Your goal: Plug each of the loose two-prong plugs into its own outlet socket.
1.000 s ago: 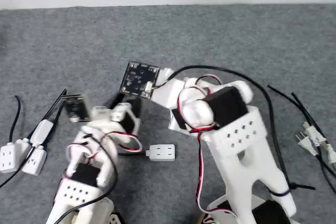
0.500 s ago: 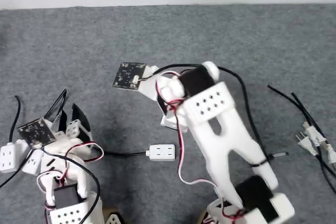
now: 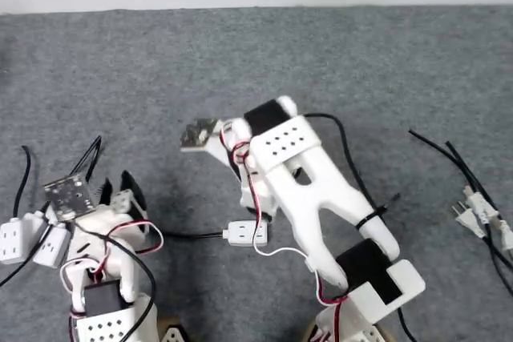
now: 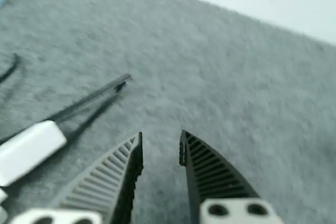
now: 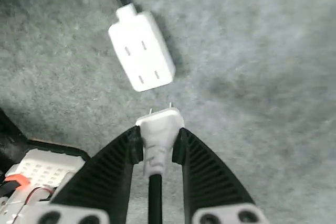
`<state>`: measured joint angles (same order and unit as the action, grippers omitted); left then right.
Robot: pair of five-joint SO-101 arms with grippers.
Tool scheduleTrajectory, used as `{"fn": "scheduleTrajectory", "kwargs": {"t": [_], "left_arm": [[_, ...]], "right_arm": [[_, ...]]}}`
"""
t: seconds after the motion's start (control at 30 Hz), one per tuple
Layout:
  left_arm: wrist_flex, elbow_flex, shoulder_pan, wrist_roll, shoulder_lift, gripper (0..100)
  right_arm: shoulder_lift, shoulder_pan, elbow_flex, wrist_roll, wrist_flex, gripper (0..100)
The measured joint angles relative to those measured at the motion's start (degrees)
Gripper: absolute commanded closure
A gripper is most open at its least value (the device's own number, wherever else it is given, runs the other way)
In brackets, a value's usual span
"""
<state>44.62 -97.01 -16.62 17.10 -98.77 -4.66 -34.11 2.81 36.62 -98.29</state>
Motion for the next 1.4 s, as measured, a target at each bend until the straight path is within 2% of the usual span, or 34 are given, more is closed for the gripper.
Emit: {"fn": "scheduleTrajectory", "kwargs": {"t": [0.37, 1.0, 1.4], "left_arm": [[1.7, 0.0, 2.5, -1.3, 0.0, 89], [1.7, 0.0, 2.5, -1.7, 0.0, 89], [1.7, 0.0, 2.5, -1.7, 0.0, 89]], "right_arm": [[8.7, -7.5, 15.7, -2.6, 9.7, 99.1], [10.5, -4.7, 16.8, -1.1, 13.9, 99.1], [10.8, -4.5, 23.4, -1.0, 19.1, 99.1]]}}
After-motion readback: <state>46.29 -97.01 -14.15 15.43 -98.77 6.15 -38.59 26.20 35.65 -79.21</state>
